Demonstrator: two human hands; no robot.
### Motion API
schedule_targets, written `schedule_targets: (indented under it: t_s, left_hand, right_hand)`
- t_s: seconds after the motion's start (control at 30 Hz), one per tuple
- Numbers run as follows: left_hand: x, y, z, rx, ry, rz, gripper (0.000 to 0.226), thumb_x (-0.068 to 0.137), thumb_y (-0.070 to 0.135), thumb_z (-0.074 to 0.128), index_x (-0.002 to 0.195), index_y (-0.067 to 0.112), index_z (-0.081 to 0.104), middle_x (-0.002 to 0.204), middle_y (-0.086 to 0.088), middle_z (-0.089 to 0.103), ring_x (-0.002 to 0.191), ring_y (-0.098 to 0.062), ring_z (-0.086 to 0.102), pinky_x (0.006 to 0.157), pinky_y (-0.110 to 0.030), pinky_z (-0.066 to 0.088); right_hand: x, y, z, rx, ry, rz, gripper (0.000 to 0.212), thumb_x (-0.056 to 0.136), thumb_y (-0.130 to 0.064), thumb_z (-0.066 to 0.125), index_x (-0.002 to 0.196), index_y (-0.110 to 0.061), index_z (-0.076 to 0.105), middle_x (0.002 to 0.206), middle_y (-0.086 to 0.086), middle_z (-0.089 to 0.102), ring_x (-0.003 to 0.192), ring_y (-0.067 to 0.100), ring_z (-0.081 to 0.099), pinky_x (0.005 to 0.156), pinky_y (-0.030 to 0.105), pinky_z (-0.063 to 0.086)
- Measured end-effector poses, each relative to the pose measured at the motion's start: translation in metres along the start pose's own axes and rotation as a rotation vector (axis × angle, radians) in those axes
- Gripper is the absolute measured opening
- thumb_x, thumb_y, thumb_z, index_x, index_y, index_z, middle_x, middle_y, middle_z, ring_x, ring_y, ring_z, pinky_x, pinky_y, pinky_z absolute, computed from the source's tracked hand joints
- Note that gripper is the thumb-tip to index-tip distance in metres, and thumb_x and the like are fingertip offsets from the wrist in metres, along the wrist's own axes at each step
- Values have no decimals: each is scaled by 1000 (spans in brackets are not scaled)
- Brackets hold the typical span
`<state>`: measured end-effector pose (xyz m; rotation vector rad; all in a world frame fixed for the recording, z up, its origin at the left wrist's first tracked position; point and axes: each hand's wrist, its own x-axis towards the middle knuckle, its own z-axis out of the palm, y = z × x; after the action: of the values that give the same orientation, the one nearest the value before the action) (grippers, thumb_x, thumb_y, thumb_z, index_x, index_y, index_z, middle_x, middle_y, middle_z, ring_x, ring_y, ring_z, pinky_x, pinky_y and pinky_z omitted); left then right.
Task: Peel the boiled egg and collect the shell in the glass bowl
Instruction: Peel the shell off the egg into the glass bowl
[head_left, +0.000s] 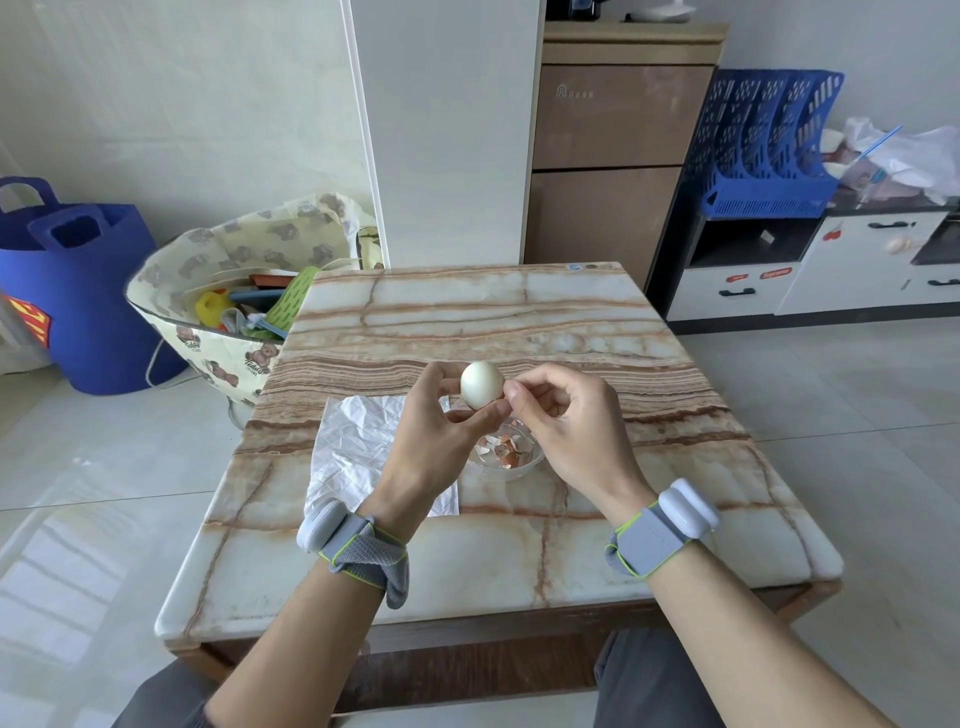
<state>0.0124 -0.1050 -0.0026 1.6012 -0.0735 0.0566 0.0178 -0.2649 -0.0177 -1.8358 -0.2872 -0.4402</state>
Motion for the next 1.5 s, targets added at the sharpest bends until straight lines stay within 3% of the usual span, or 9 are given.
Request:
schedule_targets:
  t_s: [0.17,0.37,0.53,0.83,1.07,1.17,1.33,1.5]
  left_hand:
    - [1,0,0,15,-6,1,45,80,9,87,113,1,57,115,-17,66,84,-34,78,84,-44,63]
    - [1,-1,1,30,0,6,47,78,9,88,110,2,55,116,-22,63,83,-36,77,87,-52,61]
    - [2,-2,0,39,5,14,47,76,12,90,105,5,55,115,-24,63,82,-36,77,85,-49,63]
    - [2,-2,0,28,-1,4,46,78,8,88,111,3,56,116,-23,65,84,-33,78,87,-49,63]
    - [3,-2,1,-3,-16,-21,39,85,5,82,119,3,62,112,-15,71,91,-40,76,95,-53,59]
    - [1,-2,0,-4,-33,-19,37,88,5,79,121,3,63,113,-18,72,92,-39,76,95,-49,60]
    - [0,-2,-1,-17,-47,-15,32,92,3,74,123,1,64,116,-19,71,93,-34,77,92,-36,62]
    - [1,-2,-1,-26,-51,-21,29,93,2,73,121,1,65,112,-13,71,93,-32,77,94,-37,61]
  right_hand:
    - [0,-4,-1,-4,-1,17,11,95,-19,76,84,-17,75,70,-6,75,62,21,68,59,36,57]
    - [0,-6,-3,-1,-42,12,17,98,-12,71,83,-18,72,68,-12,72,57,19,66,51,20,50]
    - [1,-5,0,-8,-34,7,21,97,-9,69,80,-20,70,65,-8,70,54,22,65,47,17,49]
    - [4,1,1,-71,4,12,18,91,-11,73,77,-21,70,66,-11,71,54,6,62,55,17,48]
    - [4,2,0,-80,1,13,17,94,-13,72,80,-23,69,70,-14,73,59,9,67,57,20,51]
    - [4,4,-1,-90,17,16,16,95,-13,71,81,-21,70,72,-6,74,61,15,69,59,24,53]
    - [5,5,-4,-131,46,26,11,95,-12,71,84,-14,70,67,-10,67,61,18,67,62,25,50]
    - [4,2,-7,-114,45,34,11,92,-9,74,82,-11,73,67,-1,71,59,18,67,62,34,55]
